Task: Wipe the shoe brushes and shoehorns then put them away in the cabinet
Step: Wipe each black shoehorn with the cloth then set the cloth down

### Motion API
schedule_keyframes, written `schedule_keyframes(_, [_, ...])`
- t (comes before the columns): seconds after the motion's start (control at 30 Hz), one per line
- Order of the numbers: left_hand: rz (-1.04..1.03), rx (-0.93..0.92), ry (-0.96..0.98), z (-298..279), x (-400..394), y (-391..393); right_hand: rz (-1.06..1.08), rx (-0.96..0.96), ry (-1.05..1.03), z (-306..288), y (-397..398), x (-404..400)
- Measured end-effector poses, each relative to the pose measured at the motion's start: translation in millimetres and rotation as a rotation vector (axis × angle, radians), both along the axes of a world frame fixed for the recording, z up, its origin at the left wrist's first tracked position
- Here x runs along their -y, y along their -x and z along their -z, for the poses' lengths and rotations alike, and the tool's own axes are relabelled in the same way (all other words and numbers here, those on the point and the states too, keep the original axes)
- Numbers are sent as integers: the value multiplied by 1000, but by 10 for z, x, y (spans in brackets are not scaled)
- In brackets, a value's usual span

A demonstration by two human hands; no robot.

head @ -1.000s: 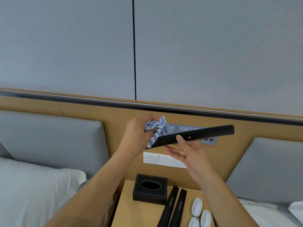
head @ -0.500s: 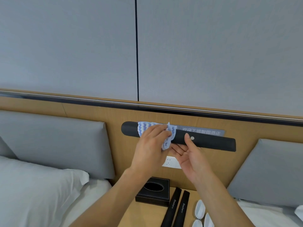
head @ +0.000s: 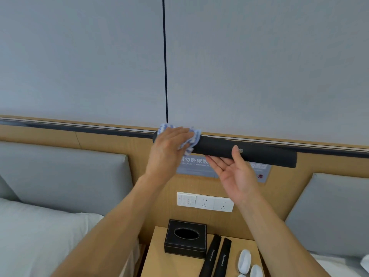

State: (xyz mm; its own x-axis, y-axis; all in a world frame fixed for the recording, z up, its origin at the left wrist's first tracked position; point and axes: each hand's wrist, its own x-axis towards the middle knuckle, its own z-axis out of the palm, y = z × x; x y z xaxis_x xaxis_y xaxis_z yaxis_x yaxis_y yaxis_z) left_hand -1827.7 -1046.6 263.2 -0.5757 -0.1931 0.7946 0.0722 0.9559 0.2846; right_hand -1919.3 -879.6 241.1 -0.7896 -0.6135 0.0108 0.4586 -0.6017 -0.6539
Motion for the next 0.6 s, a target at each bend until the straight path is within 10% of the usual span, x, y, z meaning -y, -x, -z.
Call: schedule_keyframes(0.6, [-60,-1,54,179,-197,-153,-4,-10,-67,-97,-26,59])
